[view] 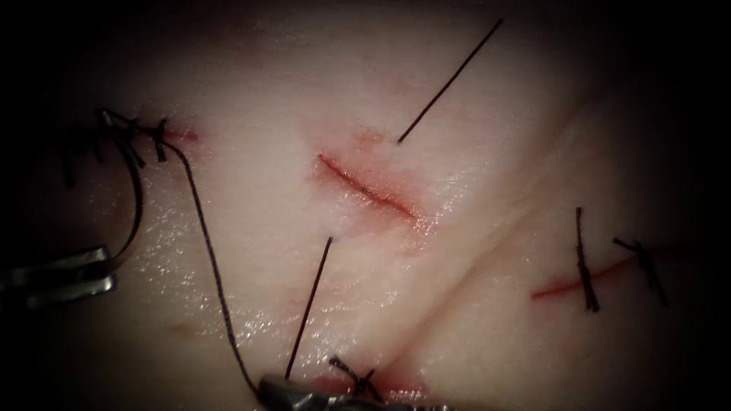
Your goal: Wound Closure
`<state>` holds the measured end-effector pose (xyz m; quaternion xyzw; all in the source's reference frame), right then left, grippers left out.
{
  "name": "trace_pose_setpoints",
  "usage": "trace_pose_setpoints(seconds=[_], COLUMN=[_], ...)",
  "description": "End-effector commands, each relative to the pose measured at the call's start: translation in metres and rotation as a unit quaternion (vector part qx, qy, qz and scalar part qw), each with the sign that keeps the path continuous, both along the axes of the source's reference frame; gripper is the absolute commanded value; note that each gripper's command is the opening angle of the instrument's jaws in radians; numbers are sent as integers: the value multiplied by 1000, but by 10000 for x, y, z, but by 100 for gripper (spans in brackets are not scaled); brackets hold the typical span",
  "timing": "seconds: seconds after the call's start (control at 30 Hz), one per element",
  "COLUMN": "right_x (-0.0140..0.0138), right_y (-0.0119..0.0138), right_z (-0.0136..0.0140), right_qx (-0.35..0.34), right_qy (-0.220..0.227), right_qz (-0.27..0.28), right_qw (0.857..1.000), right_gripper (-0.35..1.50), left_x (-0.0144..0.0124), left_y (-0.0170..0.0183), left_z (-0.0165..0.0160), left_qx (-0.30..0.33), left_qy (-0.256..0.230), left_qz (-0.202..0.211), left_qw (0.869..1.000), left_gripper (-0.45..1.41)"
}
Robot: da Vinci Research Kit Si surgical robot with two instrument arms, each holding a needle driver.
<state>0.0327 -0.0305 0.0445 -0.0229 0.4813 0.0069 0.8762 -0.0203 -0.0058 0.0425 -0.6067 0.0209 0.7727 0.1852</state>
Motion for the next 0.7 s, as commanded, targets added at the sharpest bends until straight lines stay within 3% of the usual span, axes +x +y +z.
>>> trace_pose_setpoints(seconds=[0.03, 0.17, 0.2, 0.23, 0.27, 0.3, 0.37, 0.47, 0.7], right_x=[15, 17, 16, 16, 13, 13, 6, -4, -44], right_y=[-15, -12, -6, -6, 6, 6, 21, 34, 44], right_z=[-8, -11, -9, -9, -5, -5, 0, 3, -4], right_qx=[16, 19, 21, 21, 17, 17, 9, -1, -8], right_qy=[12, 15, 14, 14, 22, 22, 25, 23, 27], right_qz=[-7, -8, -6, -6, 11, 11, 29, 34, 48], right_qw=[1000, 1000, 1000, 1000, 1000, 1000, 999, 999, 998], right_gripper=[-35, -35, -20, -20, 66, 66, 99, 114, 123], left_x=[-5, -4, -4, -4, -3, -3, -2, 3, 7], left_y=[0, -1, -1, -1, 0, 0, 1, 4, 12], left_z=[4, 4, 4, 4, 4, 4, 4, 6, 14], left_qx=[-1, -1, -1, -1, -1, -1, -2, 2, -19], left_qy=[-1, -2, -2, -2, -3, -3, -5, 1, 48], left_qz=[-1, -2, -3, -3, -3, -3, -4, -13, -28], left_qw=[1000, 1000, 1000, 1000, 1000, 1000, 1000, 1000, 998], left_gripper=[-45, -45, -45, -45, -45, -45, -45, -45, -45])
